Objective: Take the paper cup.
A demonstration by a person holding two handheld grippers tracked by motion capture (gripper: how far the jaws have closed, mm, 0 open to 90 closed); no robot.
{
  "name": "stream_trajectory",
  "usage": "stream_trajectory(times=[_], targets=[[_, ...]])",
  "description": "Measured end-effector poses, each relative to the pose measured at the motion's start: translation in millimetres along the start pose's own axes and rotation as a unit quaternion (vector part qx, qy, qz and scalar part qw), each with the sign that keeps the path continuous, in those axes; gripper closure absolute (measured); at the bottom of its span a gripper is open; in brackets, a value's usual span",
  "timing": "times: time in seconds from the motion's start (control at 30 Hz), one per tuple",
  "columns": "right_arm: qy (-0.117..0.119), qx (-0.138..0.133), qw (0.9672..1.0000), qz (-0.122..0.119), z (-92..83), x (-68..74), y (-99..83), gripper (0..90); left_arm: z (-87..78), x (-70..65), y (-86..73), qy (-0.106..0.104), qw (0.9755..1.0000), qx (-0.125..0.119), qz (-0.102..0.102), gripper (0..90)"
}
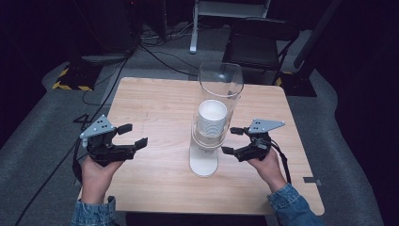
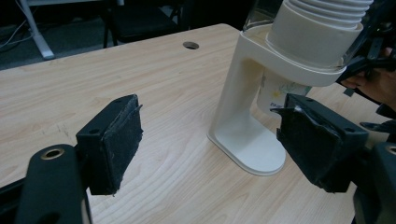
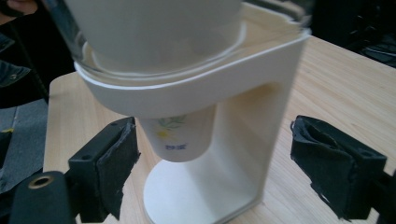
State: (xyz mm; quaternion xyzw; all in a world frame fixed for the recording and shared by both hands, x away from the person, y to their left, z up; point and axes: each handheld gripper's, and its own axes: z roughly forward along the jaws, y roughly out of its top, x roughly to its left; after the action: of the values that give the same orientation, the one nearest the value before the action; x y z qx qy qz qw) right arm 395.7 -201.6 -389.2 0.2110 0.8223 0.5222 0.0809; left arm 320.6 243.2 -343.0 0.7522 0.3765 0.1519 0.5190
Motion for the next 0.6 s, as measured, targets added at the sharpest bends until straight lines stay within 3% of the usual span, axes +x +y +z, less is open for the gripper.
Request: stream_trajectory(times=[0.23,0.43,0.6], targets=[[0.037,-0.012,0.9992,-0.011,22.9,8.3,-4.5,14.8,-1.3,0.2,-1.1,0.000,1.0000,-0.007,-0.003,21.7],[0.036,-0.033,0.9985,-0.023,41.1,11.3,-6.2,10.8,-1.4,2.0,-2.9,0.006,0.9999,-0.008,-0.009,21.7],[0.016,-0.030,0.9988,-0.036,54.4,15.9,-8.7,11.0,-1.3,2.6,-3.9,0.012,0.9998,-0.005,-0.012,21.7]])
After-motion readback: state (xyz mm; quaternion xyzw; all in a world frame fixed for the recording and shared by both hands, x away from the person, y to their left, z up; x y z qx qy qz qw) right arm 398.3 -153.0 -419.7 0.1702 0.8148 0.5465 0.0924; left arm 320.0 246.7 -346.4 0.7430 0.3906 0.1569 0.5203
